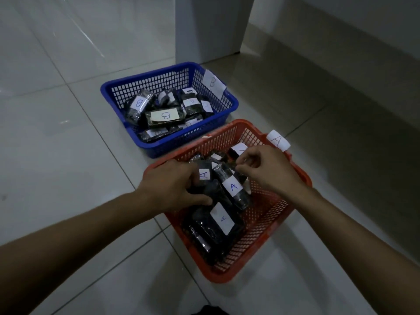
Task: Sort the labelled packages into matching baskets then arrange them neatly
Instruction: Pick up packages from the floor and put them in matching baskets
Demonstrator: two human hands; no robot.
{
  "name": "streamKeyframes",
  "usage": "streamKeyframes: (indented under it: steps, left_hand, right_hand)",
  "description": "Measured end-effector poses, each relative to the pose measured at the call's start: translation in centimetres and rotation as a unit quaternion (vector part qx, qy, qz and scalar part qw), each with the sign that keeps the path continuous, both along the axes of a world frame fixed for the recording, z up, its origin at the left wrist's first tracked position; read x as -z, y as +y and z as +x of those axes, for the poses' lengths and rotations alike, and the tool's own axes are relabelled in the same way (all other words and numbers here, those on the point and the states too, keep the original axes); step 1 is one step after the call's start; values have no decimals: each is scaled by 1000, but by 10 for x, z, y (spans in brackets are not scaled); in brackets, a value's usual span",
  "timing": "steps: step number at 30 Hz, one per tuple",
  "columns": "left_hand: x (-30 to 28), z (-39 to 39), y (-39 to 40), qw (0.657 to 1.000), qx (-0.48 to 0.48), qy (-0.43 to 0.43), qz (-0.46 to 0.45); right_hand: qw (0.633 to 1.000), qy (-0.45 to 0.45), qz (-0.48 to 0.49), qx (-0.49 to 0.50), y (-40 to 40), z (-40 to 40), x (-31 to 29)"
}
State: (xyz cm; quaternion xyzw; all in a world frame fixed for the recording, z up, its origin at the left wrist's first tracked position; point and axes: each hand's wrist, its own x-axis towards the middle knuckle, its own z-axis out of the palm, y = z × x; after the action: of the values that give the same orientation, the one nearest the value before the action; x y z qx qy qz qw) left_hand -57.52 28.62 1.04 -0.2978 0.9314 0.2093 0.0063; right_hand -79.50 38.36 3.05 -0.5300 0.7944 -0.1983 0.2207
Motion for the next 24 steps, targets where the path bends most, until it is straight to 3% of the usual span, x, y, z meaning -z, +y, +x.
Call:
streamKeyframes:
  steps: [6,14,24]
  left_hand:
    - [-8,23,-14,996,-53,45,52]
    - [-27,106,-10,990,-103,67,69]
    - [9,316,61,945,-266,-43,186]
  right_hand:
    - [999,-13,-35,-29,-20,31,-9]
    - [983,-8,-55,-176,-60,123,-11]
    - [881,14,43,-471,-10,310,50]
